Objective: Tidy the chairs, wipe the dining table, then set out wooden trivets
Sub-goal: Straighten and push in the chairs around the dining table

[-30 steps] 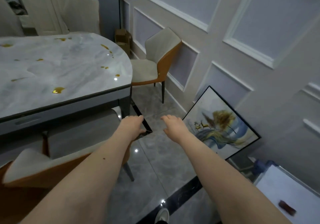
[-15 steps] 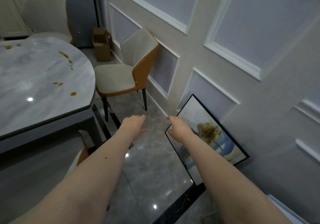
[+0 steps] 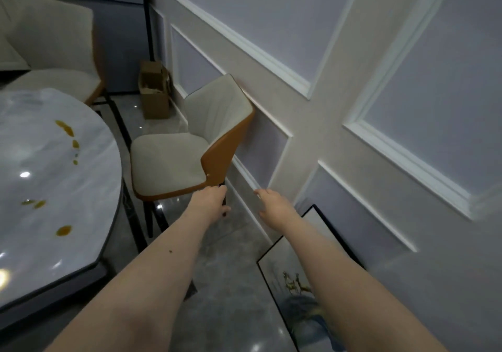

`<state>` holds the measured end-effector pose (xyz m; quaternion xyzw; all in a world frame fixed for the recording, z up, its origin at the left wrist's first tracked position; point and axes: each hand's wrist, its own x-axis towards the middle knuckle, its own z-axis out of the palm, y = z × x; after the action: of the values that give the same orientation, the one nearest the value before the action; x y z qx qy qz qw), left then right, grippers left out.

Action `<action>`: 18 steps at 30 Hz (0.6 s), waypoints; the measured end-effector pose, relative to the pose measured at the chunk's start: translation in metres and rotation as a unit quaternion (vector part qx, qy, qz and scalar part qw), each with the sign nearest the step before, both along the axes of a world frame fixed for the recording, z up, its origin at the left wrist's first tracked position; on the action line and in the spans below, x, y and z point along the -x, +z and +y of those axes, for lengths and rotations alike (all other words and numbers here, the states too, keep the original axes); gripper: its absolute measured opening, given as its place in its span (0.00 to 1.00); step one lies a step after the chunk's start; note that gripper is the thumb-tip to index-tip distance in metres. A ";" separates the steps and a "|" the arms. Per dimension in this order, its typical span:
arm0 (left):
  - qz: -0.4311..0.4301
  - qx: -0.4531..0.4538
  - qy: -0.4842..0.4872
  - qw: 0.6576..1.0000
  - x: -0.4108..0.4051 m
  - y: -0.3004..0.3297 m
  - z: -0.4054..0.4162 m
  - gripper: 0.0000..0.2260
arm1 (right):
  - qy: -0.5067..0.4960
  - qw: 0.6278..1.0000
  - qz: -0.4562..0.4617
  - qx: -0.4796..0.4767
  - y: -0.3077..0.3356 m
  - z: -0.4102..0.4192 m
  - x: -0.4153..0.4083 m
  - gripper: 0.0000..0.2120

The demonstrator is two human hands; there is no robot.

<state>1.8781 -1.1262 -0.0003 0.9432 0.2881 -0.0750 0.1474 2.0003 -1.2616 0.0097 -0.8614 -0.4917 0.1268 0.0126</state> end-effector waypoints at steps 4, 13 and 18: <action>-0.031 0.003 0.019 0.999 -0.051 0.014 0.058 0.15 | -0.004 1.000 0.000 -0.027 0.011 0.058 -0.052 0.25; -0.039 0.015 0.074 0.996 -0.167 -0.010 0.165 0.21 | 0.029 0.999 -0.021 -0.032 0.000 0.187 -0.180 0.23; -0.051 0.038 0.131 0.989 -0.244 -0.029 0.226 0.22 | 0.081 0.995 -0.024 -0.050 -0.016 0.265 -0.262 0.21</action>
<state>2.1219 -0.9005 -0.0297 0.8936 0.3986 -0.0173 0.2058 2.2619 -0.9964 -0.0062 -0.8197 -0.5660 0.0815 0.0336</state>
